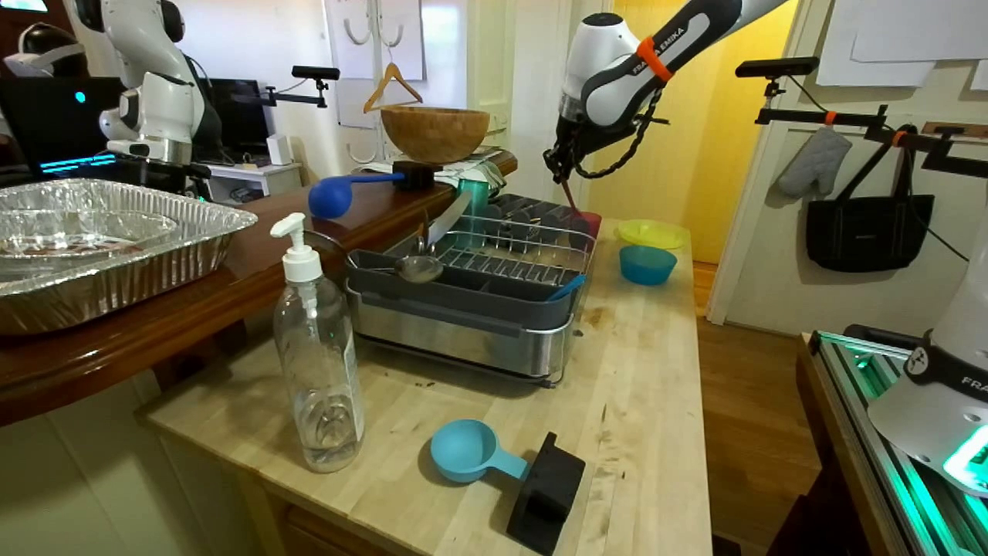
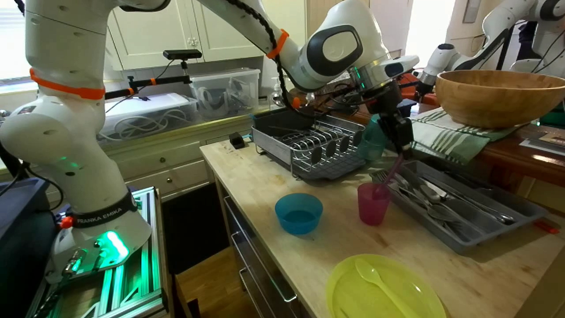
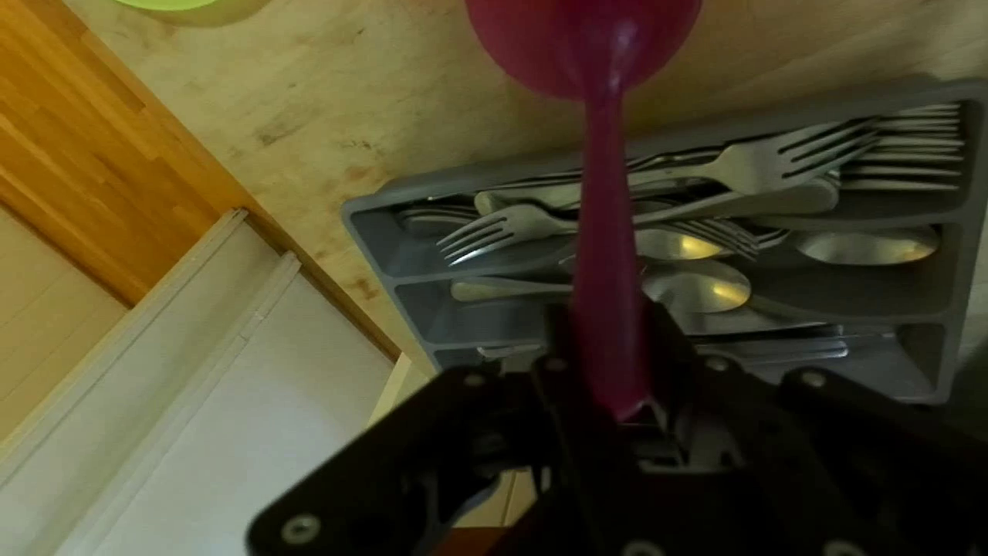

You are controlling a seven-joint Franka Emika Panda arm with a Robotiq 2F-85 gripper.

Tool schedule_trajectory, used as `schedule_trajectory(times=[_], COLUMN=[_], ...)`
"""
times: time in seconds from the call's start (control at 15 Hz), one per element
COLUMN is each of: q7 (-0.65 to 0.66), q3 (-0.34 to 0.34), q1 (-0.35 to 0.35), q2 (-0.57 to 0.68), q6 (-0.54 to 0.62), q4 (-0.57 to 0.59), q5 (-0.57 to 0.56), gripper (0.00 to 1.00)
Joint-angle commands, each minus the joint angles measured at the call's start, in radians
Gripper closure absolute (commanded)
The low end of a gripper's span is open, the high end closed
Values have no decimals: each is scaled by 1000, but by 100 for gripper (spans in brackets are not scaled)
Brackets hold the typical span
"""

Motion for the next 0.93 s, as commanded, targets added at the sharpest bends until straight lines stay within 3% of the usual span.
schedule_trajectory(times=[0.0, 0.87], q7=[61, 151], q3=[-28, -36], q1=[21, 36], q2=[-34, -147], q6=[36, 48], q4=[-35, -50], q5=[-52, -149], gripper=[94, 94])
